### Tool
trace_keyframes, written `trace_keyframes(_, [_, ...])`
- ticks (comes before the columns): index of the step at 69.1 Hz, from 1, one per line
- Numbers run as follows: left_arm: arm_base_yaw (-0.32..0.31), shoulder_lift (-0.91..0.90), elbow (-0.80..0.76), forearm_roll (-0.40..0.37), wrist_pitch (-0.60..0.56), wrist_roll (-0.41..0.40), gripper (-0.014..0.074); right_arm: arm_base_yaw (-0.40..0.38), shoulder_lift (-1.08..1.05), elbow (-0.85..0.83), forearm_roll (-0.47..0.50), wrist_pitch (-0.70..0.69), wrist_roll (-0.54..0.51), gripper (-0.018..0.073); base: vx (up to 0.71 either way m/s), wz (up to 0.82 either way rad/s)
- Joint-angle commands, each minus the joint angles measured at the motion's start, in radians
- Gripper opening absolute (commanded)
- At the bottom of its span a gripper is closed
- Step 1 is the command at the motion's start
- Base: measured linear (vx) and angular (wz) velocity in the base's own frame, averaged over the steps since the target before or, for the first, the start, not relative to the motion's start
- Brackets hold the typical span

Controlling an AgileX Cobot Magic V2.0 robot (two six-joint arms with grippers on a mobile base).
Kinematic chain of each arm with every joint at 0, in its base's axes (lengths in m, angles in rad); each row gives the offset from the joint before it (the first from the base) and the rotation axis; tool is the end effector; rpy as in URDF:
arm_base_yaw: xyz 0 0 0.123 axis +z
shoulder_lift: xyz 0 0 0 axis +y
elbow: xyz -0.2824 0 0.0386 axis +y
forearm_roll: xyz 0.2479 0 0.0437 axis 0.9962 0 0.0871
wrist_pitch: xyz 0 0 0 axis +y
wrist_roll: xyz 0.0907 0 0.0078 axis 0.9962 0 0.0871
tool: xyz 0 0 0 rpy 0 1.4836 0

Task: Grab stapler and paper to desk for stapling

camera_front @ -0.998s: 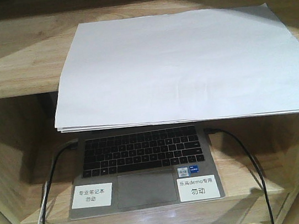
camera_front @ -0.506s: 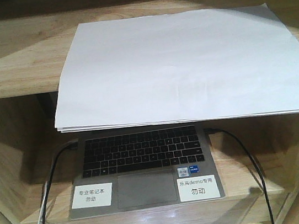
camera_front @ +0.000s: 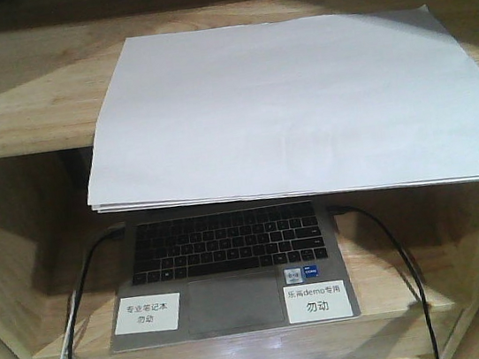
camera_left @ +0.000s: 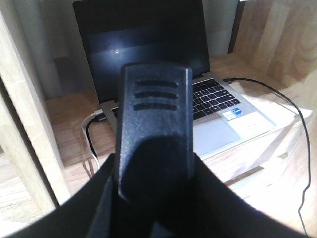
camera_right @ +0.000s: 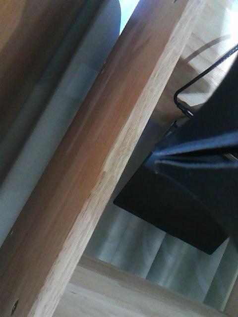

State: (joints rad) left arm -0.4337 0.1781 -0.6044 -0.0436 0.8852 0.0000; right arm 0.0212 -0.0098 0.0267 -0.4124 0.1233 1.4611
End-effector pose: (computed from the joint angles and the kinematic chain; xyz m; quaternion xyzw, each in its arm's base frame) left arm 0.0180 -0.0117 0.3202 0.1758 0.8065 -0.1426 0.5462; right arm 0.0568 -0.0033 0.1943 0.3705 0.6198 0.3381 0.6036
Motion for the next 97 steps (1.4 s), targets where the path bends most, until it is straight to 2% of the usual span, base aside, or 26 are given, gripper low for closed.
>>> trace_keyframes(1, [-0.003, 0.012, -0.027, -0.008, -0.110, -0.009, -0.0006, 0.003, -0.010, 0.005, -0.019, -0.062, -0.002, 0.0093, 0.00, 0.00])
trace_keyframes(9, [-0.003, 0.012, -0.027, -0.008, -0.110, -0.009, -0.0006, 0.057, -0.010, 0.005, -0.019, -0.065, -0.002, 0.0225, 0.00, 0.00])
trace_keyframes(18, [-0.003, 0.012, -0.027, -0.008, -0.110, -0.009, -0.0006, 0.182, -0.010, 0.005, -0.019, -0.065, -0.002, 0.0398, 0.00, 0.00])
trace_keyframes(24, [-0.003, 0.012, -0.027, -0.008, -0.110, -0.009, -0.0006, 0.259, -0.010, 0.005, -0.019, -0.066, -0.002, 0.0477, 0.00, 0.00])
trace_keyframes(31, [-0.003, 0.012, -0.027, -0.008, -0.110, -0.009, -0.0006, 0.345, -0.010, 0.005, -0.019, -0.091, -0.001, 0.0524, 0.00, 0.00])
trace_keyframes(43, [-0.003, 0.012, -0.027, -0.008, -0.110, -0.009, -0.0006, 0.430, -0.010, 0.005, -0.019, -0.277, 0.005, 0.0530, 0.00, 0.00])
trace_keyframes(59, [-0.003, 0.012, -0.027, -0.008, -0.110, -0.009, -0.0006, 0.441, -0.010, 0.004, -0.020, -0.418, 0.122, 0.0530, 0.00, 0.00])
trace_keyframes(69, [-0.003, 0.012, -0.027, -0.008, -0.110, -0.009, -0.0006, 0.441, 0.011, 0.001, -0.019, -0.467, 0.154, 0.0530, 0.00, 0.00])
trace_keyframes(90, [-0.003, 0.012, -0.027, -0.008, -0.110, -0.009, -0.0006, 0.441, 0.286, -0.075, -0.020, -0.673, 0.156, 0.0530, 0.00, 0.00])
trace_keyframes(97, [-0.003, 0.012, -0.027, -0.008, -0.110, -0.009, -0.0006, 0.441, 0.399, -0.112, -0.017, -0.759, 0.126, 0.0530, 0.00, 0.00])
